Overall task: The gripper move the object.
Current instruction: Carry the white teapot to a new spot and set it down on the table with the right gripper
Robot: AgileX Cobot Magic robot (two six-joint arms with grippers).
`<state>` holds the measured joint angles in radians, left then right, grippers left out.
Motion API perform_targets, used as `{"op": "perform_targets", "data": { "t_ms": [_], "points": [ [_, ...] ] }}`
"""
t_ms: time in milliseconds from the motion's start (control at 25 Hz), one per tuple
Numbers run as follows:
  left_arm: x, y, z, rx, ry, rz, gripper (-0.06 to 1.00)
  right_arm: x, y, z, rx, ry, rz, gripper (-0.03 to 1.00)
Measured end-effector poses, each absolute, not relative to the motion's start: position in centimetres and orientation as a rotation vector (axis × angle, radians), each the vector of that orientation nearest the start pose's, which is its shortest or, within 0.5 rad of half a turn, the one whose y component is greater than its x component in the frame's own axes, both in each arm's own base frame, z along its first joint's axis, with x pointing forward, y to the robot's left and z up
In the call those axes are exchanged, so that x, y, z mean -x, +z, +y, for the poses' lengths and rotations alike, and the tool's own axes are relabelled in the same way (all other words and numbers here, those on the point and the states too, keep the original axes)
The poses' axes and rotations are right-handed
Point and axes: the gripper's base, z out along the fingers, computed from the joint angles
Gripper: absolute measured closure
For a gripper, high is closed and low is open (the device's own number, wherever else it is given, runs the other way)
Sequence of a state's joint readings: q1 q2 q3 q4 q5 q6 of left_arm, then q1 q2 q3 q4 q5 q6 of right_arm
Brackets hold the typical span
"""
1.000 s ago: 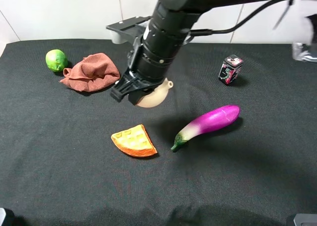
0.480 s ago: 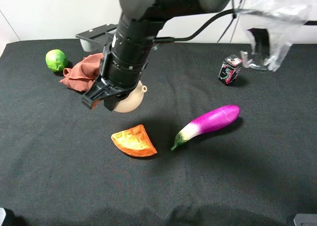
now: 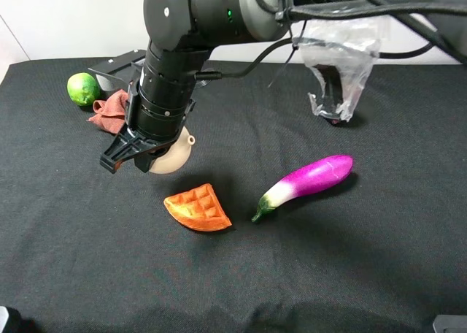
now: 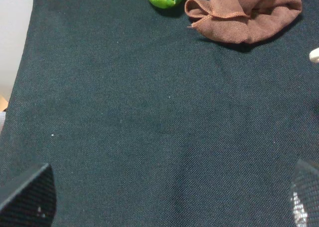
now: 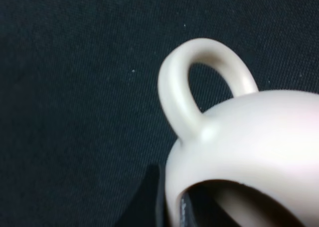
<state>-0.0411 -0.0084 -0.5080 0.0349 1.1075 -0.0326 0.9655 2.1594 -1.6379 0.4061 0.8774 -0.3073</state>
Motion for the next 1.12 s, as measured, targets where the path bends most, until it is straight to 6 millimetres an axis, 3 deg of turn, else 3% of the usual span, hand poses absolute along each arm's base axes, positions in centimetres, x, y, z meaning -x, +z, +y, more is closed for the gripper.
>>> {"op": "perform_targets", "data": {
  "t_ms": [800, 1120],
  "points": [
    [0.9, 27.6, 0.3, -0.006, -0.003, 2.074, -0.05, -23.5, 14.4, 39.4, 1.55, 0.647, 2.524, 0.98],
    [0.9, 27.6, 0.3, -0.006, -0.003, 2.074, -0.05, -24.1, 14.6, 39.5, 1.536, 0.638, 2.487, 0.98]
  ]
}}
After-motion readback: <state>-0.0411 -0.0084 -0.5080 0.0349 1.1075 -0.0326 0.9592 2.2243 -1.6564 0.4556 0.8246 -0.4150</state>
